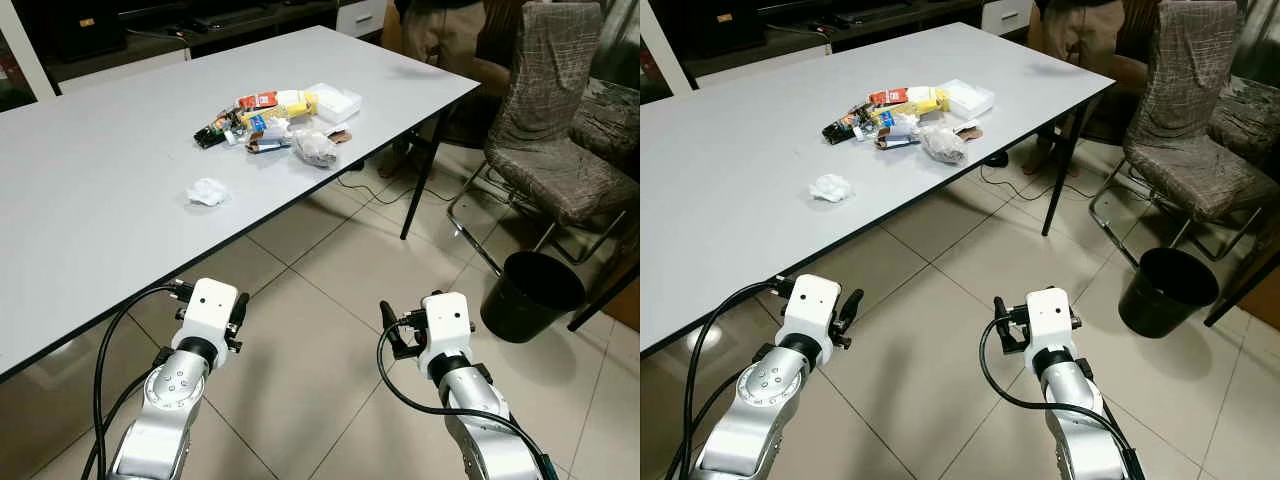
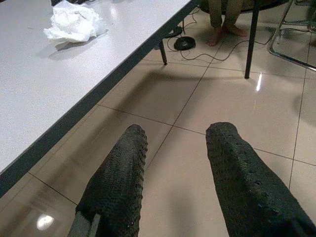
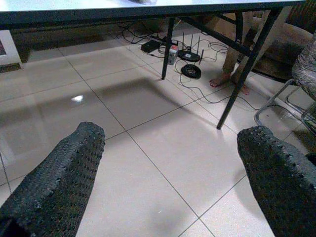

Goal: Picking trash to rubbish bin

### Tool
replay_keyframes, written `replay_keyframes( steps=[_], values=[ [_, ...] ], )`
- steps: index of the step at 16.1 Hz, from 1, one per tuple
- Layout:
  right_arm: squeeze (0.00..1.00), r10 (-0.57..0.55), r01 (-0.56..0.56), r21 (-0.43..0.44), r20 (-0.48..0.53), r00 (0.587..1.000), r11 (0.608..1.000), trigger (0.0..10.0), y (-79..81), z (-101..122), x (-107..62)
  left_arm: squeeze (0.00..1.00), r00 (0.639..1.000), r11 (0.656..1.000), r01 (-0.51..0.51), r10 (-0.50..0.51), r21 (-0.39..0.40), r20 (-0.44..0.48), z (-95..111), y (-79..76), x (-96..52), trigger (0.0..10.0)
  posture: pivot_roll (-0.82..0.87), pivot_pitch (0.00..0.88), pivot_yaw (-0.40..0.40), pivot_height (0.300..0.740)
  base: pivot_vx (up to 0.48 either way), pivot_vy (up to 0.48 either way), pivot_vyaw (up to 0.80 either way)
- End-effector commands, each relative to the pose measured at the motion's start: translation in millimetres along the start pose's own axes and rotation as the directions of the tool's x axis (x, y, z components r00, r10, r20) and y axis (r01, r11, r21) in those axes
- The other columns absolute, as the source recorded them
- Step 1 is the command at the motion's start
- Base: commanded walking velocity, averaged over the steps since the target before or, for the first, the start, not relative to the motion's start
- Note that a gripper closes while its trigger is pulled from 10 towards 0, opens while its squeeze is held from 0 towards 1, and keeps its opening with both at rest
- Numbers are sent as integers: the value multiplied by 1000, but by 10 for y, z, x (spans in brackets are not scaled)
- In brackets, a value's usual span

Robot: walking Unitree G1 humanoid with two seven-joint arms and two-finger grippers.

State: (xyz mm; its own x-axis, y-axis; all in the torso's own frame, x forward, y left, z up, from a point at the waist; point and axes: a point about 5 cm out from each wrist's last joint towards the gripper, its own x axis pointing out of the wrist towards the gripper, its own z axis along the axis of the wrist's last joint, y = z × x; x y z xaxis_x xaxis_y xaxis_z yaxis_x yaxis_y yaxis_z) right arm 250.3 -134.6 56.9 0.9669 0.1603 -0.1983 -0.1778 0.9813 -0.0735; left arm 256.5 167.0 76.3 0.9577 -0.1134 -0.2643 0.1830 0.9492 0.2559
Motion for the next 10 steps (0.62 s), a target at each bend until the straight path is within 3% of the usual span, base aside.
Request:
replay_keyframes(
  steps=[1, 4, 7, 8, 9, 10],
  values=[
    [0, -18, 19, 19, -11, 1000, 1000, 10000, -48, -31, -18, 0, 1000, 1000, 13, -13, -1, 15, 37, -6, 23, 10000, -102, 0, -19, 740, 0, 0, 0],
    [0, 25, -33, 127, 66, 997, 991, 10000, -42, 72, -66, 0, 999, 999, 11, -9, -44, 42, 60, -4, 2, 10000, -102, 0, -24, 740, 0, 0, 0],
    [0, 4, -23, 108, 174, 985, 994, 10000, -87, 267, -51, 0, 988, 991, 40, -19, -131, 154, 244, 12, -16, 10000, -101, 0, -29, 740, 0, 0, 0],
    [675, -13, -6, 88, 208, 978, 996, 10000, -112, 335, -37, 882, 985, 991, 39, -16, -128, 174, 291, 25, -13, 10000, -100, 0, -31, 740, 0, 0, 0],
    [1000, -21, 1, 82, 241, 970, 997, 10000, -133, 397, -28, 1000, 980, 988, 52, -22, -145, 199, 329, 24, -12, 10000, -98, 0, -32, 740, 0, 0, 0],
    [1000, -16, -6, 81, 275, 961, 997, 10000, -145, 462, -23, 1000, 974, 987, 54, -18, -153, 226, 365, 32, -19, 10000, -99, 0, -30, 740, 0, 0, 0]
  ],
)
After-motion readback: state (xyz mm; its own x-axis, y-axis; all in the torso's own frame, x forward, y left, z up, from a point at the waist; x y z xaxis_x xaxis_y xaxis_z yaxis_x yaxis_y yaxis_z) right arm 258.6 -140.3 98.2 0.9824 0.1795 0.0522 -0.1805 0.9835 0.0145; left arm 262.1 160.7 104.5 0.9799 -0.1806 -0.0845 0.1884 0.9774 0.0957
